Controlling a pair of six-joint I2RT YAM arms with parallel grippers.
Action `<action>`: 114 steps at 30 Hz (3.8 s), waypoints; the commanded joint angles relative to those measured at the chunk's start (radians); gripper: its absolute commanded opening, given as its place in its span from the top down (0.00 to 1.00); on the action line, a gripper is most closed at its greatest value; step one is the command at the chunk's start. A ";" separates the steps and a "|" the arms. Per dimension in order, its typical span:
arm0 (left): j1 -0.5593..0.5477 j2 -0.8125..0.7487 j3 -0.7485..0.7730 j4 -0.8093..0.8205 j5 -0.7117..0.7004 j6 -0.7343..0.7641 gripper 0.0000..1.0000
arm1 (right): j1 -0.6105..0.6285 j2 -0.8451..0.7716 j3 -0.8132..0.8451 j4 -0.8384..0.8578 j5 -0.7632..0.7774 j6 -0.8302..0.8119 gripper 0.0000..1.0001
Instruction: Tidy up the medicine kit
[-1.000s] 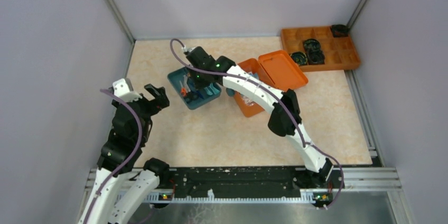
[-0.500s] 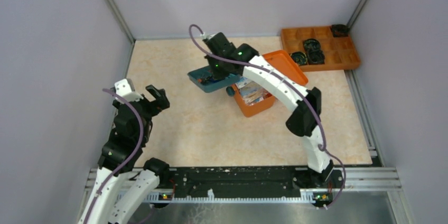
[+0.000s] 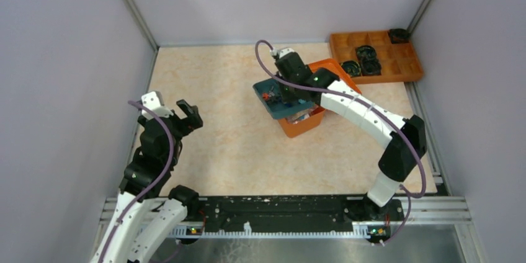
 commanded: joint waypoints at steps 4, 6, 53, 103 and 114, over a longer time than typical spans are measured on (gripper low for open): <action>0.006 0.018 -0.023 0.025 0.025 0.001 0.01 | -0.051 -0.160 -0.284 0.280 0.072 -0.117 1.00; 0.005 0.024 -0.024 0.026 0.029 -0.003 0.01 | -0.055 -0.174 -0.329 0.313 0.095 -0.142 1.00; 0.005 0.043 -0.056 0.036 0.056 -0.002 0.01 | -0.178 -0.053 -0.471 0.540 -0.141 -0.246 1.00; 0.005 0.042 -0.073 0.029 0.057 -0.004 0.01 | -0.208 0.152 -0.131 0.311 -0.150 -0.249 0.94; 0.005 0.064 -0.074 0.046 0.085 -0.005 0.01 | -0.207 0.180 -0.117 0.320 -0.317 -0.230 1.00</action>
